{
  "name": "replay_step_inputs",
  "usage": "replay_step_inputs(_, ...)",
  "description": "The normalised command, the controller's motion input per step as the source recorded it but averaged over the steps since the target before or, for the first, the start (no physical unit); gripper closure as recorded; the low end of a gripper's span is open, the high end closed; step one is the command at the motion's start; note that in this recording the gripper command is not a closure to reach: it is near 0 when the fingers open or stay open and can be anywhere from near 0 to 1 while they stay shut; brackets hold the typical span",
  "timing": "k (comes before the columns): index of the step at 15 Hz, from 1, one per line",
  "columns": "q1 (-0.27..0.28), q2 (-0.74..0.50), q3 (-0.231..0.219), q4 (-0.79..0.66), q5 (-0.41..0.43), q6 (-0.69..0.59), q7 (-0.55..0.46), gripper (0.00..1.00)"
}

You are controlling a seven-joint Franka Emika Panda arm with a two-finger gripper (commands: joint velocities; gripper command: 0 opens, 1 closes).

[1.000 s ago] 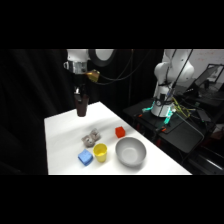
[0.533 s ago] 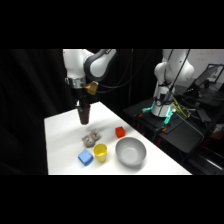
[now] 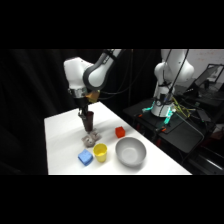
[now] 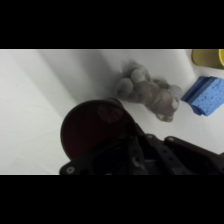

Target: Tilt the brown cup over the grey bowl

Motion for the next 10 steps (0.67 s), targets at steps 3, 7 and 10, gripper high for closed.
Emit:
replay_step_inputs(3,-0.015,0.03,0.051,0.06,0.152,0.04,-0.13,0.13)
replay_step_inputs(7,0.007,-0.05,0.014,0.05,0.089,-0.04,-0.11,0.0)
replay_step_inputs(10,0.025,-0.06,-0.016,0.02,0.044,-0.03,-0.07,0.0)
